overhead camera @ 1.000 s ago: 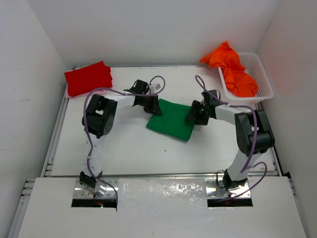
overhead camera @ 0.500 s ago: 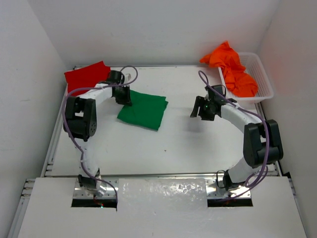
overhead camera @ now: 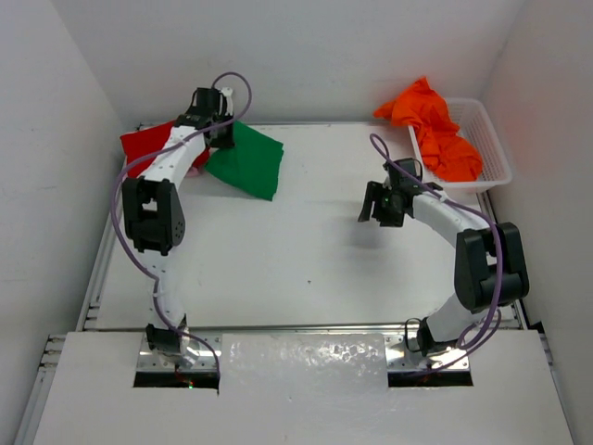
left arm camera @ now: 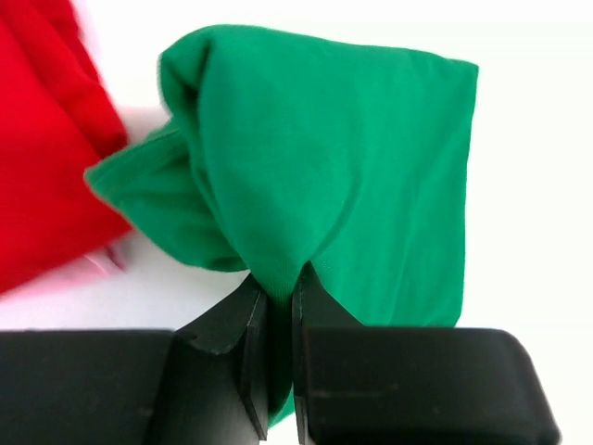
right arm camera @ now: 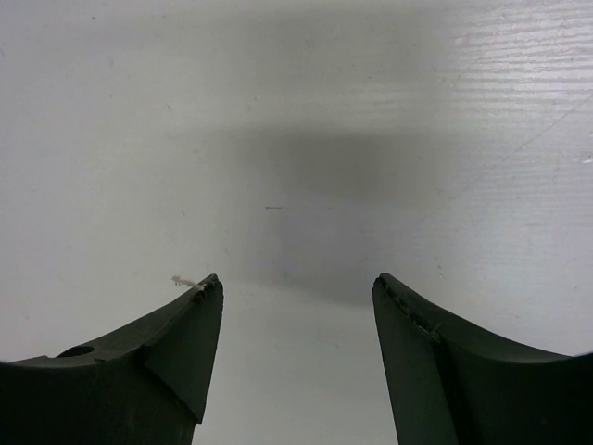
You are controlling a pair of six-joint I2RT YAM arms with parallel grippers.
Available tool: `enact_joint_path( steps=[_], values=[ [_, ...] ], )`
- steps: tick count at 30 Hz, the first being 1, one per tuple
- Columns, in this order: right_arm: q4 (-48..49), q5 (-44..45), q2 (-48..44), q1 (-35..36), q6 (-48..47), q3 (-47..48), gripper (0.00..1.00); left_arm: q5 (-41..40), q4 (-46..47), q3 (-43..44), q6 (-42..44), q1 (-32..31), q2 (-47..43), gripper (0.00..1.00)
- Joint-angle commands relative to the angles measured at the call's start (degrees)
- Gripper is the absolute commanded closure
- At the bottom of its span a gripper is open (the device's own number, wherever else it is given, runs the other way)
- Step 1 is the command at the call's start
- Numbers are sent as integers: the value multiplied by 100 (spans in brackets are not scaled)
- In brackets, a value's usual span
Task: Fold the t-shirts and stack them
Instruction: Put the neatly folded tshirt into the corner of the board with the left arm
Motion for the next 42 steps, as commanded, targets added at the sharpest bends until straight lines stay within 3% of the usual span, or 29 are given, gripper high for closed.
enact_joint_path(
  steps=[1, 13, 18, 22, 31, 42],
  values=[
    [-111, 189, -42, -46, -146, 273, 36, -507, -100, 681, 286, 65, 260, 100],
    [-296, 259, -103, -55, -163, 255, 35, -360, -215, 2492, 945, 232, 998, 100],
    [-375, 312, -200, -55, -172, 246, 35, -351, -109, 2669, 1314, 329, 1034, 100],
    [-472, 312, -235, -55, -172, 272, 35, 244, -144, 2914, 1447, 548, 1008, 100],
    [-639, 338, -279, -55, -198, 290, 35, 1975, 49, 3109, 1342, 1778, 999, 100],
    [-823, 277, 19, -37, -216, 562, 36, 2320, 444, 3074, 1289, 2798, 1964, 100]
  ],
)
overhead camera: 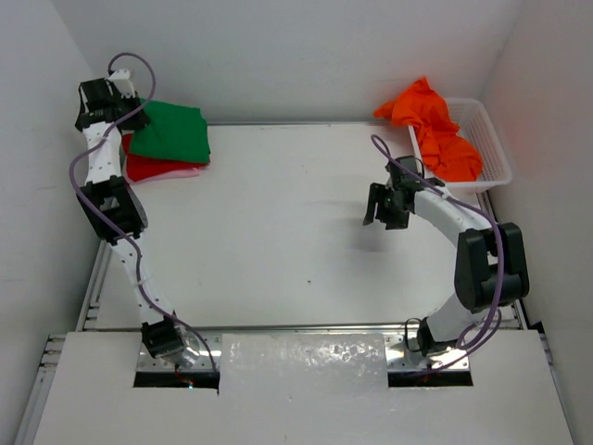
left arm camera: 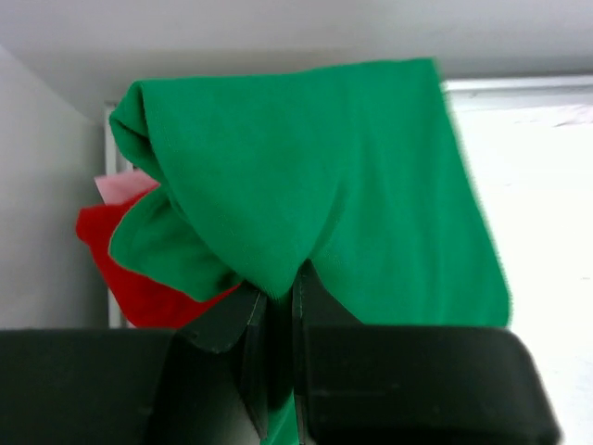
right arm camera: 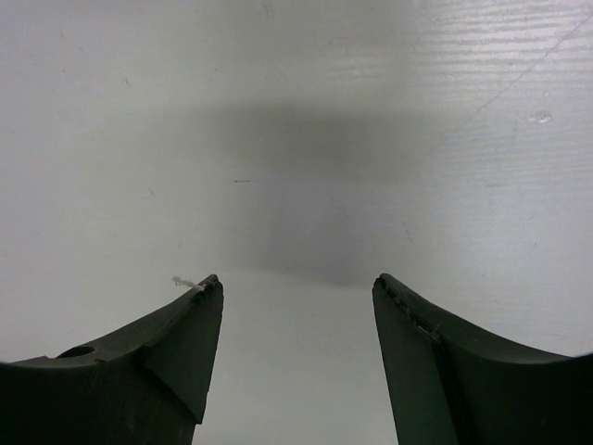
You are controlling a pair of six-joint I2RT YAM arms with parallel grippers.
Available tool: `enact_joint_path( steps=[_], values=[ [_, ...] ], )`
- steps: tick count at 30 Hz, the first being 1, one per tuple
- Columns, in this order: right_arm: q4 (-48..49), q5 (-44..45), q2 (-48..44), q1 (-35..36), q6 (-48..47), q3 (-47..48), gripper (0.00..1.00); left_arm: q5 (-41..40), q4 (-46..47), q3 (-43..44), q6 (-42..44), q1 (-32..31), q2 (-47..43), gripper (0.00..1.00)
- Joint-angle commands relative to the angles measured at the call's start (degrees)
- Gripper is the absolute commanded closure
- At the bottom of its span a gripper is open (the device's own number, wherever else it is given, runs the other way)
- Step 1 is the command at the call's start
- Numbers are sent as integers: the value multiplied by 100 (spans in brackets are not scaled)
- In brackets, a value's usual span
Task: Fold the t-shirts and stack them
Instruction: Put the neatly folded tshirt into the corner of the board with the left arm
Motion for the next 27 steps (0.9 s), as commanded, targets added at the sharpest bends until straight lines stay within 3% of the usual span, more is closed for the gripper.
enact_joint_path(
  steps=[1, 7, 8, 9, 12, 15, 16, 22, 27],
  values=[
    [-91, -1, 102, -13, -98, 383, 36, 312, 523, 121, -38, 117, 282, 100],
    [-197, -36, 331, -13, -98, 638, 36, -232, 805, 76, -46, 292, 652, 100],
    [-206, -54, 349, -5, -98, 665, 36, -311, 849, 85, -73, 337, 687, 95],
    [-206, -62, 366, -4, -89, 708, 36, -399, 867, 76, -73, 372, 687, 89],
    [-206, -106, 437, -4, -81, 779, 36, -899, 1024, -134, -12, 407, 556, 56],
    [-223, -124, 498, 4, -89, 875, 36, -1392, 1210, -512, -12, 407, 292, 33],
    [-223, -150, 507, 13, -89, 893, 36, -1697, 1210, -582, -12, 407, 196, 29],
    [-267, -220, 419, 13, -159, 1156, 35, -2815, 1139, -846, 295, 407, -60, 26],
    [-539, -204, 498, -4, -388, 1823, 35, -3203, 868, -707, 331, 425, 98, 26]
  ],
)
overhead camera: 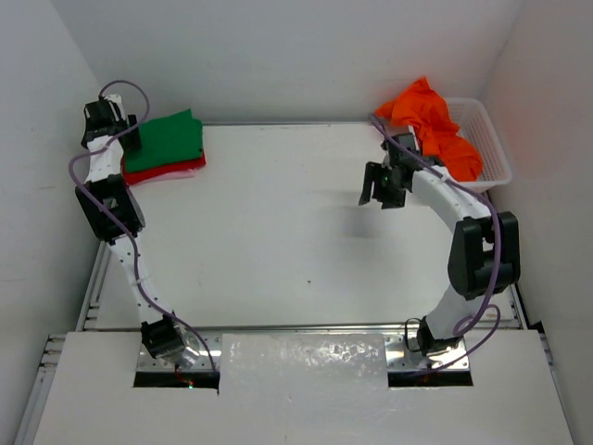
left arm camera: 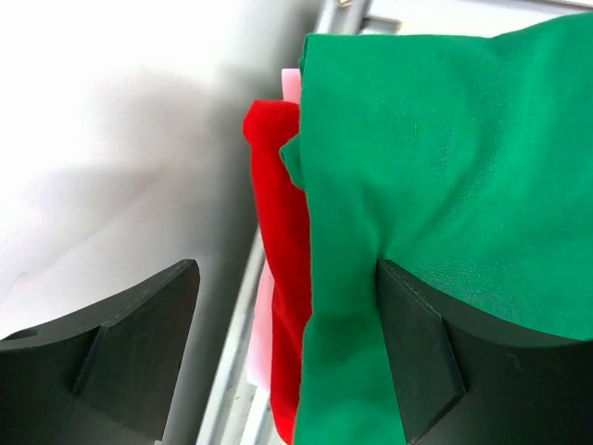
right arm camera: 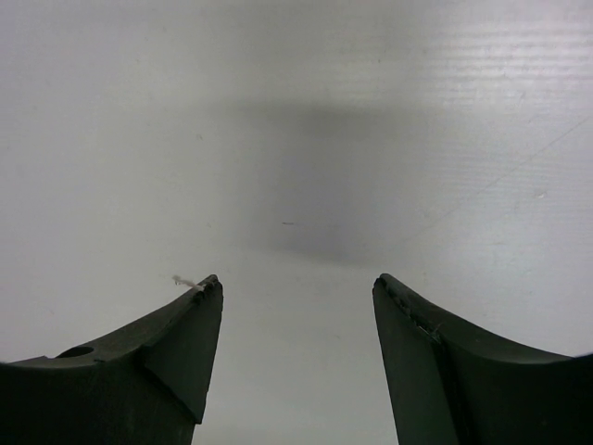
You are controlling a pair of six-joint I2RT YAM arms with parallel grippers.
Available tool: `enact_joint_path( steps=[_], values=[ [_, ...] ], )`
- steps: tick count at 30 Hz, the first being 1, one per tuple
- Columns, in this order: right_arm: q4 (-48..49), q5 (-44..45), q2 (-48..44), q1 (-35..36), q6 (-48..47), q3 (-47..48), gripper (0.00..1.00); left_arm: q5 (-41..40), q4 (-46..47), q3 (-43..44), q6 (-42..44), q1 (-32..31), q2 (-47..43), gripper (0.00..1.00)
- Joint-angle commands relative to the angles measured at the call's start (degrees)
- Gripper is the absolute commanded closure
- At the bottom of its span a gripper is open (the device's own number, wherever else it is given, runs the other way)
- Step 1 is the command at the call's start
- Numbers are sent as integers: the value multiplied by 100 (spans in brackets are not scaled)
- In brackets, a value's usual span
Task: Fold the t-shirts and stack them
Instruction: Put the neatly folded tshirt into the corner of the board with the left arm
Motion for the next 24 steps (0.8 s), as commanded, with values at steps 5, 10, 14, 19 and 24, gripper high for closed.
enact_joint_path(
  steps=[5, 10, 14, 19, 24],
  values=[
    [-746, 391, 488, -249, -657, 2382, 37, -524, 85, -121, 34, 104, -714, 25],
    [-966, 391, 1604, -996, -412, 4245, 73, -77, -152, -157, -37, 86, -1215, 25],
    [-335, 418, 2650, -1856, 370, 5452, 44, 557, -407, -192, -81, 7, -1505, 23],
    [1061, 829, 3898, -2394, 1039, 5793, 31, 357, -723, -271, 59, -212, -1874, 22],
    [1837, 699, 4954, -2571, 1224, 6357, 27, -362, -1232, -385, 331, -615, -2164, 22]
  ],
)
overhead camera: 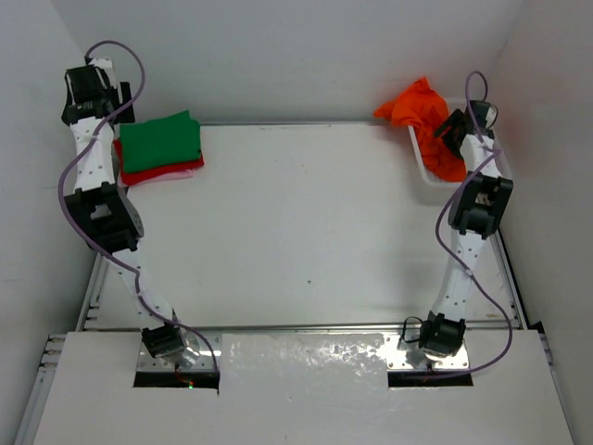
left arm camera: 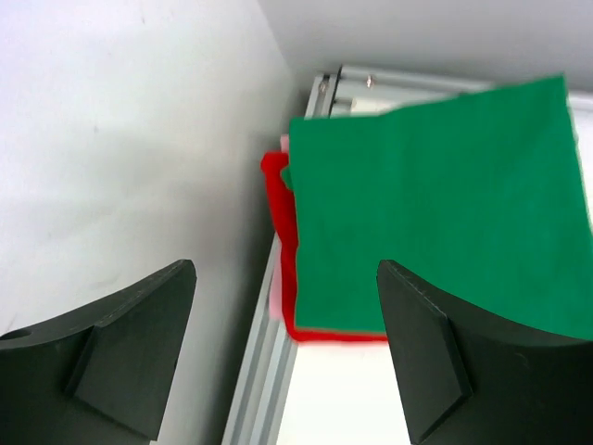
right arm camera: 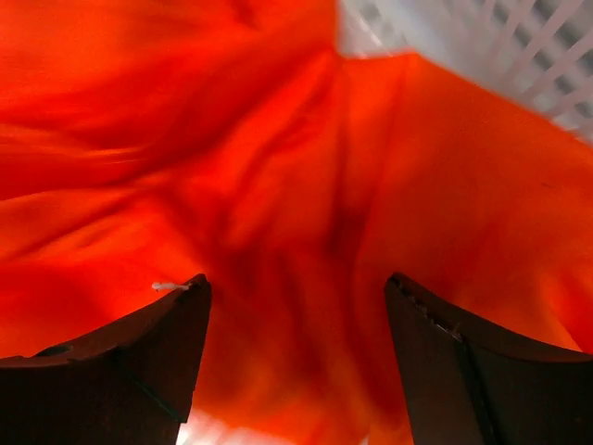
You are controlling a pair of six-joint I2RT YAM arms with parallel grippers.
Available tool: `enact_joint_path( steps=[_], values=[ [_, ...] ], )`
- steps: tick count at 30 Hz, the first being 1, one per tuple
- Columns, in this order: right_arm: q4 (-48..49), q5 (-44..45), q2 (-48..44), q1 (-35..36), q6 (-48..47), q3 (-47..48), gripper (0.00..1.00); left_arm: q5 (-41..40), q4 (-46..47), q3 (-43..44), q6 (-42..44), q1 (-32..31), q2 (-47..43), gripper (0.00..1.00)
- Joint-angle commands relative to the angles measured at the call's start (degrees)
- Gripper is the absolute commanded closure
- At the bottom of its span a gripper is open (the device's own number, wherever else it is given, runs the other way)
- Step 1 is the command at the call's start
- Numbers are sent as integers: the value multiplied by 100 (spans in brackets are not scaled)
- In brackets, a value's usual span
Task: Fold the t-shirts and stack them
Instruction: Put the neatly folded tshirt into the corner of the board with the left arm, then grab crumpled tshirt from bin with the right arm
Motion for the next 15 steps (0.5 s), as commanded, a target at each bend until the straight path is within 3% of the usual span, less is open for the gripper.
enact_joint_path(
  steps=[1, 4, 7, 11, 12, 14, 15],
  values=[
    [913, 30, 416, 157, 267, 465, 26, -633, -440, -199, 419, -431, -383, 23],
    [931, 442, 637, 236, -5, 369, 23, -1310, -616, -559, 780, -782, -506, 22],
    [739, 854, 761, 384, -696, 447, 26, -1224, -914, -595, 702, -827, -559, 22],
    [527, 1340, 560, 553, -1500, 176, 63, -1425, -1108, -604, 763, -889, -533, 22],
    [544, 1244, 498, 535, -1509, -34, 80, -1495, -1134, -595, 798, -889, -542, 22],
    [553, 1138, 436, 526, -1526, -123, 98, -1531, -1135, -569, 798, -898, -559, 22],
    [536, 1016, 393, 526, -1535, -159, 100, -1505, -1135, -560, 798, -889, -559, 22]
  ],
)
